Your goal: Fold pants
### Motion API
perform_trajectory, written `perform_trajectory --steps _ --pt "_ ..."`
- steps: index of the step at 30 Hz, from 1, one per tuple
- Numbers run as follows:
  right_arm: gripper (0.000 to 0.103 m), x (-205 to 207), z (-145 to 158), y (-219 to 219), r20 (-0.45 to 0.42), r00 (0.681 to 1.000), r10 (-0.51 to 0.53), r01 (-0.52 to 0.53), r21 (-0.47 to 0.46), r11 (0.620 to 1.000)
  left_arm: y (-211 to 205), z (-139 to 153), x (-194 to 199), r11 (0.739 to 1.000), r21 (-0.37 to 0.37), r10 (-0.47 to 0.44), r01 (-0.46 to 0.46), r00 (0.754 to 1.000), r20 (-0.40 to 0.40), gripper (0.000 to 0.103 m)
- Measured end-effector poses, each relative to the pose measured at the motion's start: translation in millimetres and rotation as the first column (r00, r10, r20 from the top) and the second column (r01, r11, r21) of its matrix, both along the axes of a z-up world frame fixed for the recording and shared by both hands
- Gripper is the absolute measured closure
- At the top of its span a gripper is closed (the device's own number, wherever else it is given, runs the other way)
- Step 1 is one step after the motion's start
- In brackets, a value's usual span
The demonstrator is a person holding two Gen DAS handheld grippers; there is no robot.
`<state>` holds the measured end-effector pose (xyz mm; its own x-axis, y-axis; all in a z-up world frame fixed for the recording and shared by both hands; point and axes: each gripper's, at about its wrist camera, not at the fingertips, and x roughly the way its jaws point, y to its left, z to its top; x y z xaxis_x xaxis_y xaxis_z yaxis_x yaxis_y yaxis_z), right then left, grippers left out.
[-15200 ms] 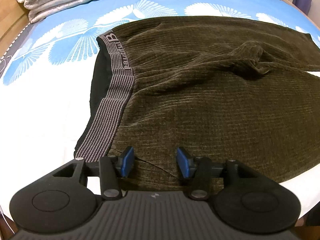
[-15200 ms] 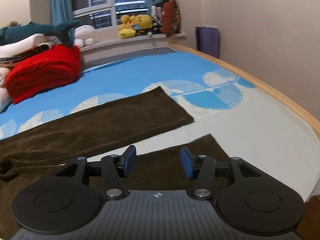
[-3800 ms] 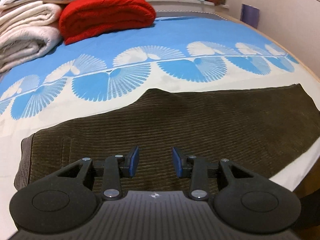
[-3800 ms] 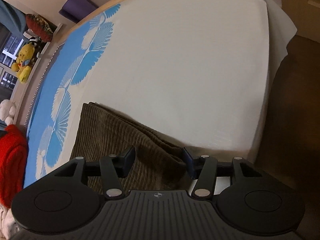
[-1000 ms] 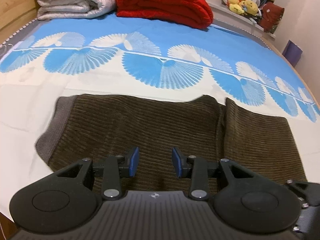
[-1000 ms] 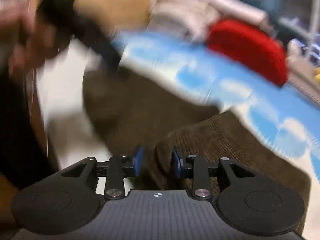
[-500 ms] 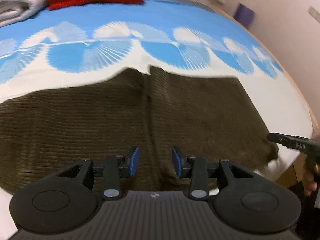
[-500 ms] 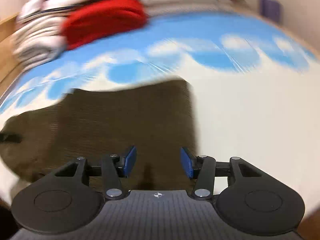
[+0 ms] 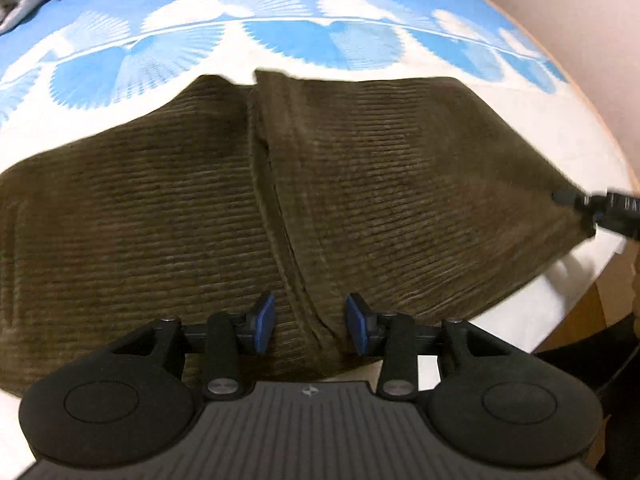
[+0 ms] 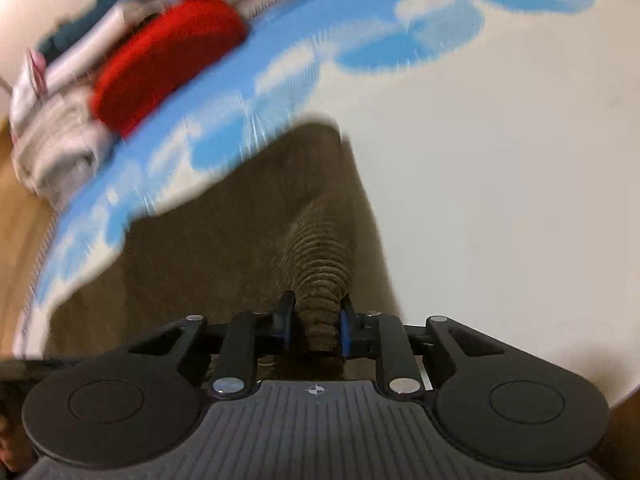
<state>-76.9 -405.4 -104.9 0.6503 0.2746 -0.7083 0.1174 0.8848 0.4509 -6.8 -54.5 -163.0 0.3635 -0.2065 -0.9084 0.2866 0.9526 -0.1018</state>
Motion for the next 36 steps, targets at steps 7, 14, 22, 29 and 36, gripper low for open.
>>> perform_trajectory --steps 7,14,22,29,36 --pt "0.077 -7 -13 -31 -0.115 0.985 -0.129 0.122 -0.059 0.991 -14 7 0 0.998 -0.015 -0.058 0.059 0.997 0.056 0.059" --pt "0.073 -23 25 -4 0.119 0.992 -0.04 0.072 -0.274 0.959 -27 -9 1 0.99 0.028 -0.136 0.136 0.991 0.002 0.059" --pt "0.075 0 1 31 -0.071 0.991 0.118 -0.135 -0.327 0.935 11 6 -2 1.0 0.011 -0.003 0.002 0.997 0.072 0.059" --pt "0.068 5 86 49 0.21 0.951 0.227 -0.147 -0.34 0.929 116 36 -13 0.928 -0.166 0.358 -0.335 0.924 0.137 0.049" --pt "0.059 32 89 63 0.252 0.948 0.195 -0.11 -0.316 0.942 226 29 -34 0.764 -0.197 0.633 -0.614 0.773 0.047 0.036"
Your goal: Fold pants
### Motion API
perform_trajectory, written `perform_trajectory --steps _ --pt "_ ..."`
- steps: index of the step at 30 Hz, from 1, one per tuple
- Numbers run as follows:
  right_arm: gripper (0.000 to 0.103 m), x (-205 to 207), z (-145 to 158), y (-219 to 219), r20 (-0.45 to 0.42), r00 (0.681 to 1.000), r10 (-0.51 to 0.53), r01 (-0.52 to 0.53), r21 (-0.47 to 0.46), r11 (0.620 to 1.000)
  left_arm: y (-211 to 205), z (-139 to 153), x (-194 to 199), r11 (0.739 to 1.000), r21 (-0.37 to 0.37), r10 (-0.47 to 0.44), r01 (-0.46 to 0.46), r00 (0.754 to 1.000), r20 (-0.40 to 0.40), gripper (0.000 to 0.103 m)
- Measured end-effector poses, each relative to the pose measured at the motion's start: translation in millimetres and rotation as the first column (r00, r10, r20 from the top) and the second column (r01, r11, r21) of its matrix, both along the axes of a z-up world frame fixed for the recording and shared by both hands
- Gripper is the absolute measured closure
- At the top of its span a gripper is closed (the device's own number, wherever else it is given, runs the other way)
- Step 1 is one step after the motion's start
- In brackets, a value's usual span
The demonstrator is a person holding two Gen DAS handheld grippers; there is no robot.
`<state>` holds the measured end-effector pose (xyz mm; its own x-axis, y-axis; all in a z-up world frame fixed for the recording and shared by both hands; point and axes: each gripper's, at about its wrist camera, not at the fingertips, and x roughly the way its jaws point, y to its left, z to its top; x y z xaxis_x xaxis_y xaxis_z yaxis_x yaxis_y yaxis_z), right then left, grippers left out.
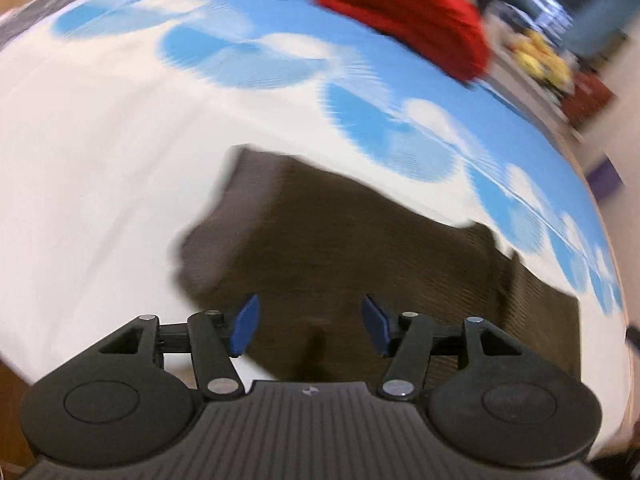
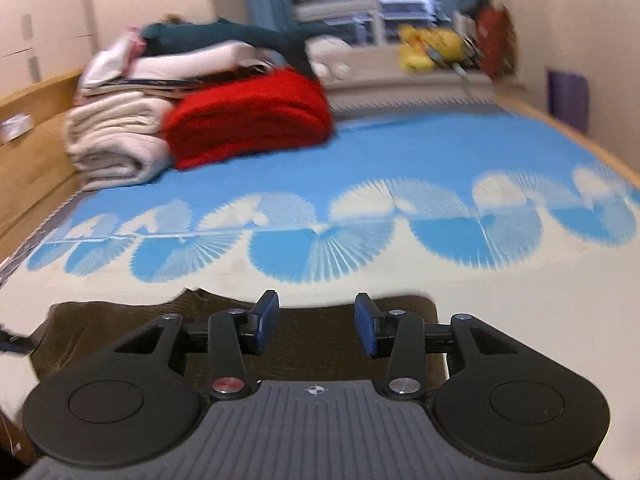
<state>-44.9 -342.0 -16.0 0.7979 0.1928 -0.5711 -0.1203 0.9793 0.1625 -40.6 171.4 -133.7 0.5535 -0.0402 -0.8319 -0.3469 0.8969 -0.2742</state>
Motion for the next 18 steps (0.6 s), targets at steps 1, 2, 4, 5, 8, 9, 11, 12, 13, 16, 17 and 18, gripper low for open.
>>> perform_trajectory --steps 1,2,4,5,8,9,11,12,13,16,17,18 --pt "0.059 5 -4 1 -0.038 0.999 -0.021 0.022 0.029 0.999 13 2 1 1.0 -0.01 0.028 -0.028 0.999 -0.018 0.031" --pt "0.059 9 -6 3 -0.05 0.998 -0.028 0.031 0.068 0.997 21 -2 0 0.998 -0.019 0.055 -0.056 0.998 -0.04 0.029" --pt "0.059 11 -6 10 -0.048 0.999 -0.016 0.019 0.08 0.997 40 -10 -1 0.994 -0.049 0.095 -0.099 0.992 -0.085 0.025" --pt "0.059 11 -6 15 -0.042 0.999 -0.007 0.009 0.056 0.998 49 -14 1 0.991 -0.072 0.107 -0.115 0.989 -0.106 0.025" --pt "0.059 11 -10 24 -0.05 0.999 0.022 -0.021 0.025 0.999 69 -25 10 0.978 -0.139 0.13 -0.152 0.979 -0.158 0.025" --pt "0.059 11 -11 26 -0.054 0.998 0.03 -0.029 0.026 0.999 69 -31 16 0.974 -0.159 0.134 -0.162 0.976 -0.169 0.025" --pt "0.059 14 -13 28 -0.064 0.997 0.036 -0.035 0.019 0.999 74 -41 25 0.961 -0.205 0.146 -0.186 0.97 -0.195 0.025" --pt "0.059 15 -14 28 -0.071 0.997 0.034 -0.033 0.017 0.999 75 -46 26 0.957 -0.215 0.151 -0.195 0.967 -0.207 0.025" --pt "0.059 17 -16 28 -0.078 0.996 0.032 -0.03 0.019 0.999 72 -50 31 0.955 -0.216 0.155 -0.204 0.963 -0.223 0.025" --pt "0.059 20 -19 25 -0.097 0.995 0.03 -0.028 0.02 0.999 69 -59 40 0.959 -0.193 0.161 -0.208 0.959 -0.233 0.022" --pt "0.059 19 -20 24 -0.1 0.995 0.028 -0.027 0.017 0.999 68 -58 42 0.961 -0.185 0.162 -0.205 0.961 -0.225 0.022" --pt "0.059 19 -20 22 -0.101 0.994 0.029 -0.027 0.018 0.999 67 -58 42 0.962 -0.178 0.166 -0.208 0.961 -0.222 0.021"
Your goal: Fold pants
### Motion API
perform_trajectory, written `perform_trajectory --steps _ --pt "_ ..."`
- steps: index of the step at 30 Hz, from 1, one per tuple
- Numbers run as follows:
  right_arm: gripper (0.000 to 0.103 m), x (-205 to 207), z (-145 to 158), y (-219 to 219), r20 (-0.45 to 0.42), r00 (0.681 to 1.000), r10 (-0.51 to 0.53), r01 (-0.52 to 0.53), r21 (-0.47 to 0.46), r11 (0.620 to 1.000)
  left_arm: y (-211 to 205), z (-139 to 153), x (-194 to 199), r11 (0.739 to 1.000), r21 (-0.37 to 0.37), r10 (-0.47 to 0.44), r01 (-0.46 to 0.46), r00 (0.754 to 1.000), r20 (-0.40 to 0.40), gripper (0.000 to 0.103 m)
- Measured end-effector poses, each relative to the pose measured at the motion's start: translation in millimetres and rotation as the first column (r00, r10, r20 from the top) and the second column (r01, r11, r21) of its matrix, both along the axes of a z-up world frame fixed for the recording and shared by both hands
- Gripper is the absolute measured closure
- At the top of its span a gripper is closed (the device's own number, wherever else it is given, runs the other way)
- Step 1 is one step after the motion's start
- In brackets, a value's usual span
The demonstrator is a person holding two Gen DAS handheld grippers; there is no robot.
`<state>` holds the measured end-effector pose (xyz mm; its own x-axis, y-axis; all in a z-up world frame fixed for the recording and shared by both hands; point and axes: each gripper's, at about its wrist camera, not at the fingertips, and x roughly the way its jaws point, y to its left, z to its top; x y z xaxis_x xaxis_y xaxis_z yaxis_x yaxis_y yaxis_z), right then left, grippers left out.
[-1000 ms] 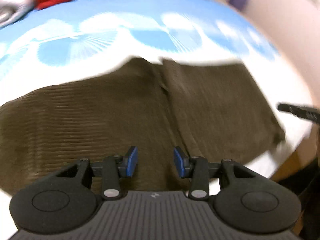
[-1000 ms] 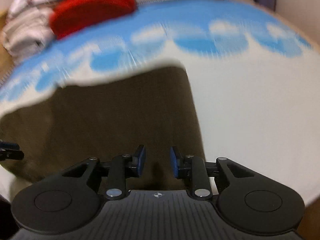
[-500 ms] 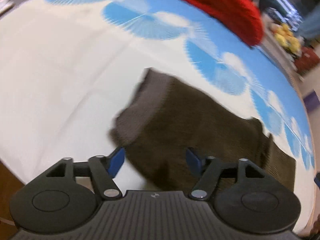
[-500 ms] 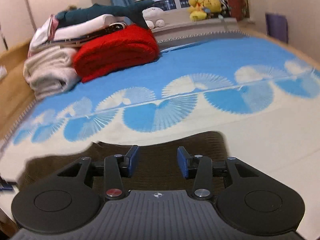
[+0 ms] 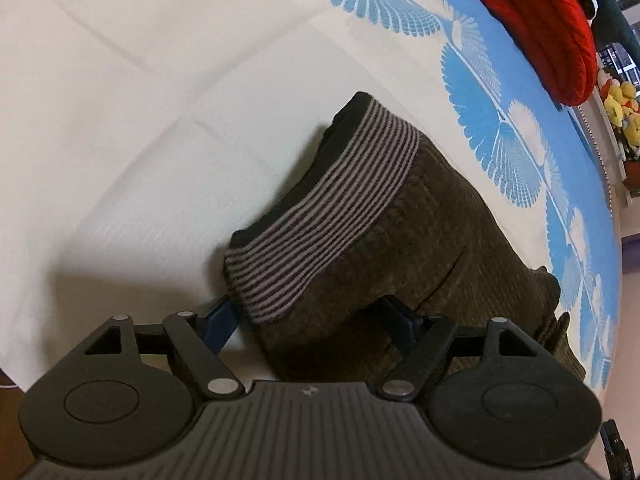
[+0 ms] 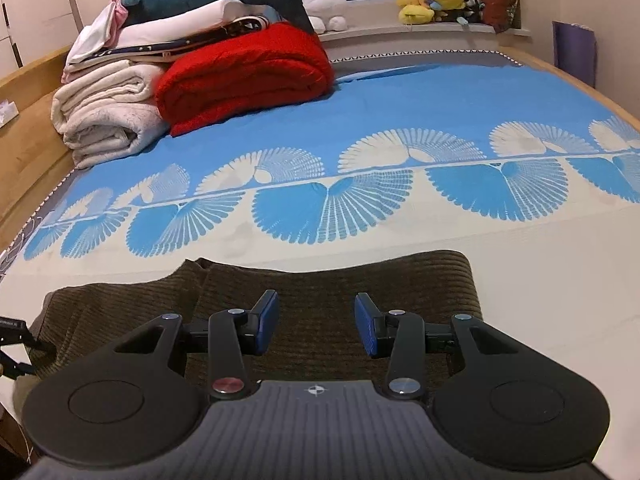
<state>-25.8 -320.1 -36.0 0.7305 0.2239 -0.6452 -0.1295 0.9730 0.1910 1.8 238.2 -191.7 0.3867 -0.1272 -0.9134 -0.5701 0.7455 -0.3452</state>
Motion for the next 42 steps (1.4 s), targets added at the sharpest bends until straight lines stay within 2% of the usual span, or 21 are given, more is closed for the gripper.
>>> perform_trajectory --steps 3,5,7,10,13,16,19,22,24,28,30,32,33,34,35,37,40,42 --pt "0.059 0 -2 -6 -0.007 1.0 -0.007 0.007 0.006 1.0 -6 1 1 1.0 0.026 -0.001 0.001 1.0 0.004 0.023" --pt "0.059 -1 -2 -10 -0.01 1.0 -0.008 0.008 0.007 1.0 -12 4 2 0.998 0.067 -0.015 0.014 1.0 0.002 0.033" --pt "0.059 -2 -3 -13 -0.009 1.0 -0.007 0.007 0.004 1.0 -12 7 -1 0.996 0.084 0.005 -0.005 1.0 0.006 0.049" --pt "0.059 -4 -3 -16 -0.011 1.0 -0.005 0.005 0.001 1.0 -22 25 -6 0.987 0.158 -0.006 0.0 0.999 0.035 0.066" --pt "0.059 -6 -5 -18 -0.017 1.0 -0.002 0.002 -0.013 1.0 -46 51 -7 0.969 0.244 -0.06 0.032 0.992 0.109 0.072" --pt "0.059 -8 -7 -21 -0.027 1.0 -0.004 0.003 -0.034 0.999 -83 82 -3 0.952 0.291 -0.16 0.093 0.963 0.215 0.074" --pt "0.059 -12 -8 -30 -0.033 0.999 -0.014 0.013 -0.042 0.999 -130 108 3 0.928 0.319 -0.289 0.19 0.909 0.3 0.075" --pt "0.059 -16 -9 -44 -0.038 0.999 -0.035 0.034 -0.037 0.999 -188 126 11 0.893 0.323 -0.42 0.312 0.834 0.356 0.076" --pt "0.059 -19 -9 -55 -0.04 0.998 -0.054 0.053 -0.031 0.998 -234 138 15 0.854 0.332 -0.511 0.4 0.76 0.401 0.076" --pt "0.059 -27 -10 -81 -0.048 0.994 -0.102 0.102 -0.003 0.995 -328 146 14 0.745 0.308 -0.655 0.592 0.564 0.502 0.077" --pt "0.059 -31 -9 -93 -0.051 0.99 -0.128 0.13 0.022 0.991 -377 135 11 0.666 0.295 -0.713 0.685 0.468 0.523 0.076" --pt "0.059 -34 -9 -108 -0.059 0.985 -0.164 0.168 0.063 0.984 -424 115 9 0.558 0.296 -0.786 0.775 0.379 0.488 0.07" --pt "0.059 -34 -9 -115 -0.064 0.981 -0.185 0.19 0.084 0.978 -445 100 8 0.492 0.28 -0.83 0.825 0.347 0.437 0.058" --pt "0.059 -35 -10 -121 -0.07 0.977 -0.2 0.206 0.102 0.973 -458 88 9 0.444 0.26 -0.859 0.857 0.326 0.394 0.057" --pt "0.059 -36 -11 -128 -0.077 0.973 -0.215 0.224 0.123 0.967 -465 79 9 0.437 0.267 -0.87 0.859 0.329 0.368 0.057" --pt "0.058 -36 -14 -139 -0.097 0.966 -0.239 0.252 0.16 0.954 -457 76 12 0.48 0.282 -0.855 0.831 0.37 0.364 0.057" --pt "0.052 -32 -23 -149 -0.164 0.958 -0.237 0.271 0.235 0.933 -423 83 28 0.586 0.245 -0.79 0.772 0.479 0.382 0.057" --pt "0.048 -28 -30 -149 -0.206 0.955 -0.214 0.265 0.268 0.926 -396 83 49 0.651 0.232 -0.751 0.722 0.569 0.335 0.057"
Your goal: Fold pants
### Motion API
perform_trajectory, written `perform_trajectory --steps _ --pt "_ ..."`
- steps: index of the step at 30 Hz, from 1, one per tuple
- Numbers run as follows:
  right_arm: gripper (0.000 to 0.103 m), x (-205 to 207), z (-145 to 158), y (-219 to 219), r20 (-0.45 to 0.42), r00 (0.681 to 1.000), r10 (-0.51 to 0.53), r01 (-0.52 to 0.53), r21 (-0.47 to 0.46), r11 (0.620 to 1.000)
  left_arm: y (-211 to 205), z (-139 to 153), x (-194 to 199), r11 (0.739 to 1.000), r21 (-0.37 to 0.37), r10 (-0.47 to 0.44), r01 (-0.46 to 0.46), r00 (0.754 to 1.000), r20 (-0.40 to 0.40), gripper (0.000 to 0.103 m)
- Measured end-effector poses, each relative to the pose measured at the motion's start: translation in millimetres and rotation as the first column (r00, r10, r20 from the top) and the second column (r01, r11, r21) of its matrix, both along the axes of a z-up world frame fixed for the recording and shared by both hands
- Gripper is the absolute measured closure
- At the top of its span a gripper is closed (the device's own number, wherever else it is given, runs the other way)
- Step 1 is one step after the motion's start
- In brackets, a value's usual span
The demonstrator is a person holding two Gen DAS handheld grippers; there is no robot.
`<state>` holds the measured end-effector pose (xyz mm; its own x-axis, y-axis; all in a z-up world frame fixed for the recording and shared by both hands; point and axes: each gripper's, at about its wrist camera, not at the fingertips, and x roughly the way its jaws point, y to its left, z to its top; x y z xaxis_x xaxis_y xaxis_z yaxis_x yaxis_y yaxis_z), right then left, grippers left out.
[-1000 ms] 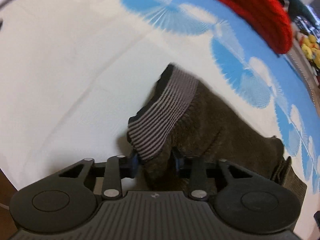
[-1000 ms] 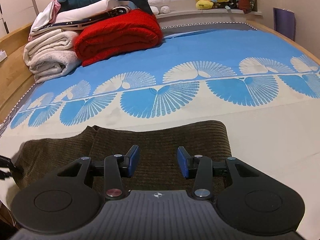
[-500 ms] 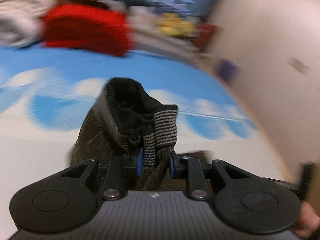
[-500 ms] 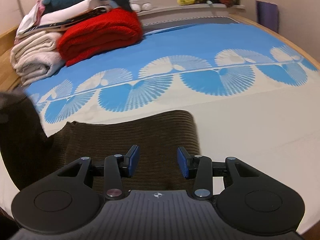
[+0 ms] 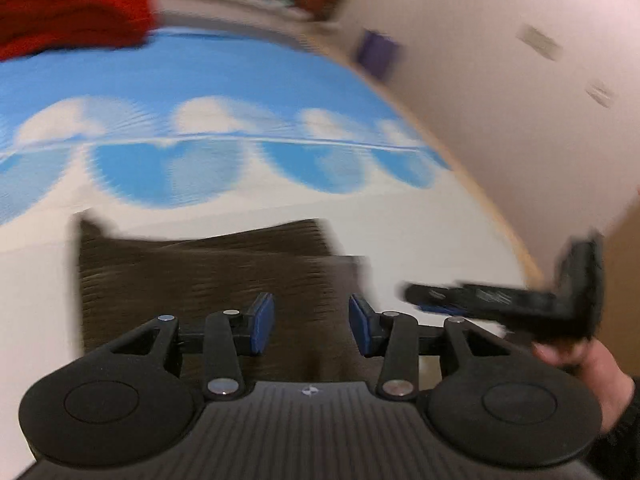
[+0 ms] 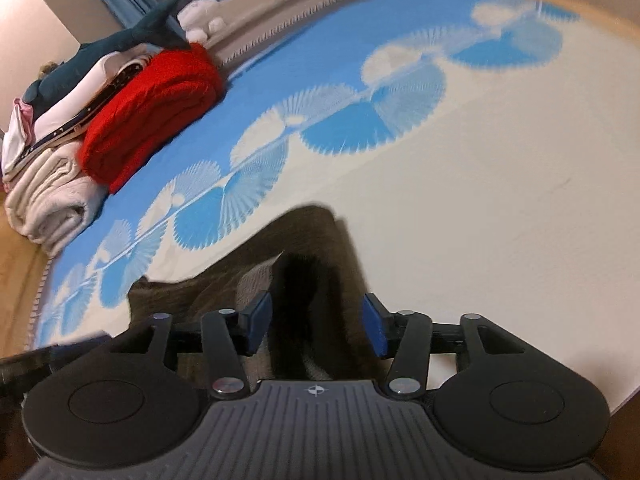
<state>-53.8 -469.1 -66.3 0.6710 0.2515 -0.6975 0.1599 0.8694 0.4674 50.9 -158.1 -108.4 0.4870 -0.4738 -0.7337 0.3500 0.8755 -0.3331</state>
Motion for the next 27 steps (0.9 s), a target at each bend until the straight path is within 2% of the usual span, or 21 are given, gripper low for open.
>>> perform_trajectory --steps 2,4,6,10,11,14,17,20,21,22,23,25,26,27 --pt "0.043 6 -8 6 -0.04 0.999 0.031 -0.03 0.01 0.999 23 -10 11 0.996 0.039 0.085 -0.082 0.994 -0.076 0.057" --pt "0.042 12 -14 16 -0.072 0.995 0.065 -0.065 0.005 0.998 39 -20 20 0.988 0.093 0.138 -0.126 0.982 -0.131 0.057" --pt "0.035 17 -19 30 -0.104 0.988 0.114 -0.115 -0.007 0.993 49 -24 22 0.978 0.149 0.168 -0.147 0.976 -0.138 0.057" --pt "0.035 27 -30 58 -0.184 0.969 0.163 -0.186 -0.116 0.976 65 -21 22 0.977 0.157 0.162 -0.142 0.979 -0.124 0.057" --pt "0.04 28 -30 64 -0.187 0.967 0.17 -0.199 -0.146 0.969 68 -21 21 0.976 0.163 0.163 -0.143 0.979 -0.121 0.057" --pt "0.084 28 -24 76 -0.141 0.969 0.203 -0.23 -0.213 0.949 76 -19 6 0.971 0.196 0.165 -0.139 0.979 -0.12 0.057" --pt "0.097 18 -7 78 -0.041 0.974 0.221 -0.224 -0.257 0.94 76 -18 -2 0.969 0.216 0.149 -0.12 0.981 -0.121 0.057" --pt "0.097 1 22 63 0.13 0.974 0.185 -0.147 -0.26 0.954 72 -14 -14 0.973 0.215 0.107 -0.08 0.988 -0.114 0.057" --pt "0.097 -3 25 56 0.139 0.978 0.153 -0.111 -0.269 0.957 69 -15 -14 0.975 0.214 0.087 -0.061 0.99 -0.114 0.057" --pt "0.097 -4 23 50 0.117 0.986 0.119 -0.085 -0.262 0.961 66 -17 -16 0.976 0.214 0.065 -0.039 0.991 -0.116 0.057" --pt "0.097 -1 15 45 0.06 0.994 0.095 -0.077 -0.253 0.964 61 -21 -17 0.976 0.219 0.04 -0.012 0.992 -0.124 0.057" --pt "0.094 9 -5 44 -0.072 0.991 0.116 -0.13 -0.242 0.961 51 -34 -19 0.962 0.266 -0.022 0.066 0.986 -0.167 0.057" --pt "0.088 13 -12 48 -0.117 0.983 0.14 -0.166 -0.257 0.952 46 -45 -20 0.945 0.309 -0.044 0.107 0.978 -0.204 0.057" --pt "0.077 14 -12 51 -0.126 0.981 0.149 -0.179 -0.287 0.941 42 -59 -22 0.921 0.362 -0.056 0.143 0.969 -0.24 0.056"
